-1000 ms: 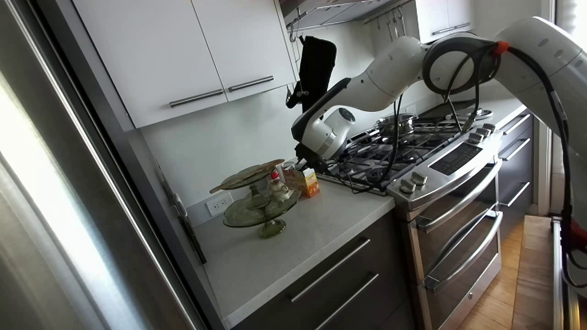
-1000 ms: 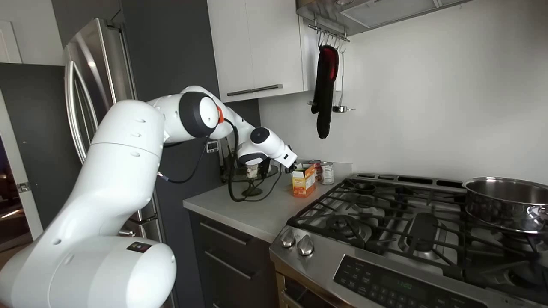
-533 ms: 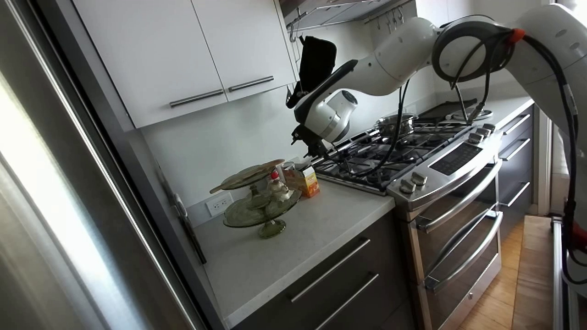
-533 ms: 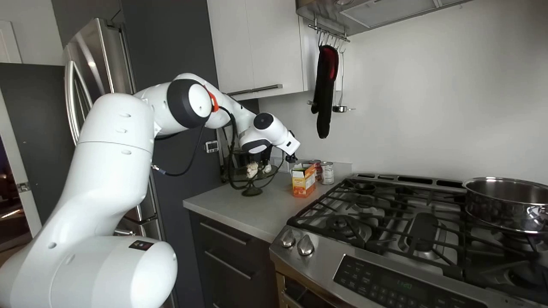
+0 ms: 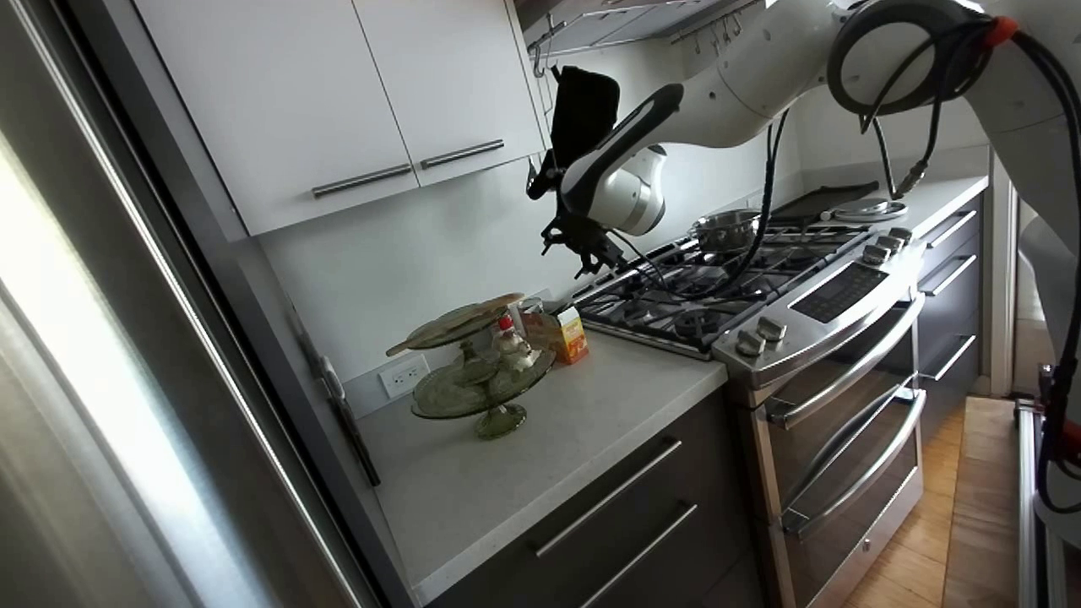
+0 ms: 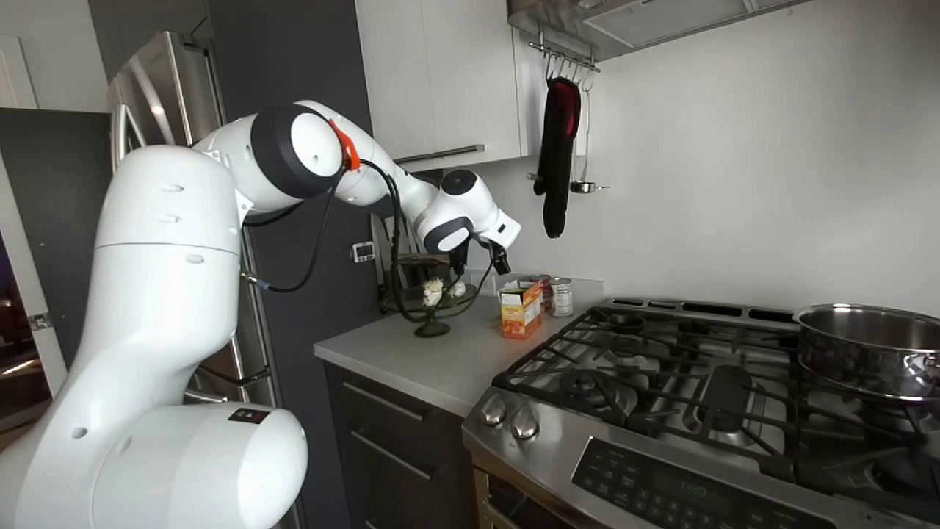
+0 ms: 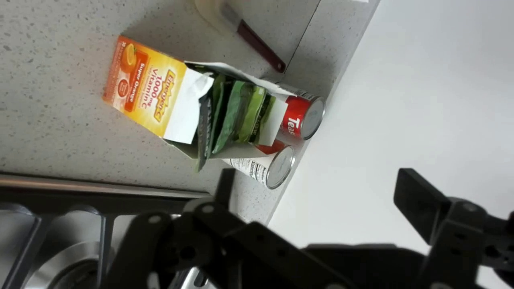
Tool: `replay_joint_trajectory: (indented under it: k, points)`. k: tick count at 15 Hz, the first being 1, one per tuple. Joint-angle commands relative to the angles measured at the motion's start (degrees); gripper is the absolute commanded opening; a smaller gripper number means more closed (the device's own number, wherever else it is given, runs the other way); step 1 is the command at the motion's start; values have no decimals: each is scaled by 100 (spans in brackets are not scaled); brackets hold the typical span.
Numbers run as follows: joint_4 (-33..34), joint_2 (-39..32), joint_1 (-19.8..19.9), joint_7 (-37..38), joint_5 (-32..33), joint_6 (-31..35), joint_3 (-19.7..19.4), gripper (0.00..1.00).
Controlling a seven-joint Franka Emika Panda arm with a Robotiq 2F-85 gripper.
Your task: Put the packet on the stand into box
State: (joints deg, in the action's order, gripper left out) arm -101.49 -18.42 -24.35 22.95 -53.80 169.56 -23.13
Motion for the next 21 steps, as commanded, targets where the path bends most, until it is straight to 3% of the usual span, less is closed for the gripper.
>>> replay_joint_trajectory:
  k: [1,5,6,10,14,21]
  points:
    - [-598,723,-181,-185,746,-699,-190,100]
    - [-918,1187,-245,-113,2055,-1607,-385,100]
    - [-1020,1402,665,-66,2596,-1704,571,100]
    - [-1308,1921,1374,-590,3400,-2336,1351,100]
    - [-1569,2376,1751,-1071,3867,-2927,1842,100]
    - [-1663,2770,2073,-773,4877,-3859,2275,100]
